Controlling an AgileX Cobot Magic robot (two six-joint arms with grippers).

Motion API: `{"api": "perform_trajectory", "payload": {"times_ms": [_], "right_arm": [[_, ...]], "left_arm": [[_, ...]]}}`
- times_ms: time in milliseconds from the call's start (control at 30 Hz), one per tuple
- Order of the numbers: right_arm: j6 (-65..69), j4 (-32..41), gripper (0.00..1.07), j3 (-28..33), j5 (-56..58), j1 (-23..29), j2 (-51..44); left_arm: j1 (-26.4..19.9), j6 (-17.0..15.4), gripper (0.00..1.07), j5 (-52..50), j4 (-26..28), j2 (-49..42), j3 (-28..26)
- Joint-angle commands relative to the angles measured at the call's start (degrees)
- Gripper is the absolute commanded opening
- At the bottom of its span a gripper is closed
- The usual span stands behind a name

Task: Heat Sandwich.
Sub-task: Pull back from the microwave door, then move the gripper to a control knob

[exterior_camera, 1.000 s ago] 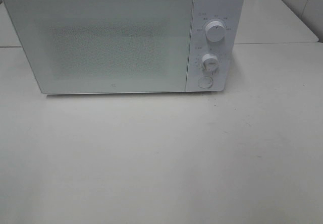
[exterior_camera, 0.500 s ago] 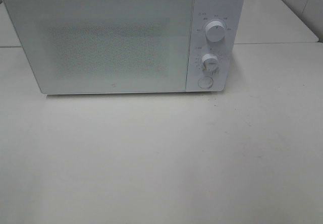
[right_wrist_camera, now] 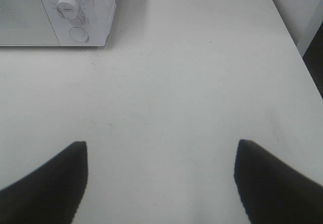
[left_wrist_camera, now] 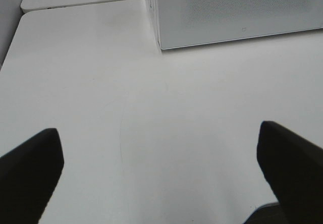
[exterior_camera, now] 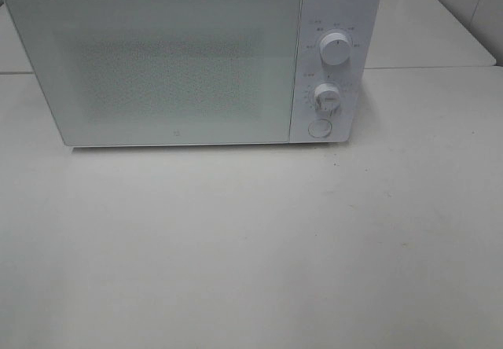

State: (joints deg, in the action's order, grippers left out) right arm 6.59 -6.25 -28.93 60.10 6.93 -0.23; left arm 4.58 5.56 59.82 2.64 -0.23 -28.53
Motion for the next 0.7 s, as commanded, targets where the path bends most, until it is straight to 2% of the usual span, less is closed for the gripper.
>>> {"api": "perform_trajectory", "payload": {"times_ms": [33, 200, 333, 500, 533, 700], "right_arm": [[-0.17, -0.23, 0.76, -0.69, -1.03, -0.29, -1.09], [-0.23, -1.6, 0.76, -3.84, -1.78, -0.29, 3.84], [-0.17, -2.23, 0.76, -4.24, -8.59, -0.29, 11.69], [-0.11, -2.23, 0.76, -4.24, -14.15, -0.29, 15.7], [-0.11, -2.29, 0.76, -4.24, -18.33, -0.29, 18.56], [-0.11, -2.29, 0.76, -4.24, -25.44, -0.29, 25.44]], "left_arm": [[-0.11, 0.06, 1.01, -0.92, 0.23, -1.55, 0.17], [-0.11, 0.06, 1.01, -0.92, 0.23, -1.55, 0.17], [-0.11, 0.06, 1.01, -0.92, 0.23, -1.55, 0.17], [-0.11, 0.06, 1.01, -0.92, 0.23, -1.55, 0.17], [-0.11, 0.06, 1.01, -0.92, 0.23, -1.55, 0.17], [-0.11, 0.06, 1.01, -0.92, 0.23, -1.55, 0.17]]}}
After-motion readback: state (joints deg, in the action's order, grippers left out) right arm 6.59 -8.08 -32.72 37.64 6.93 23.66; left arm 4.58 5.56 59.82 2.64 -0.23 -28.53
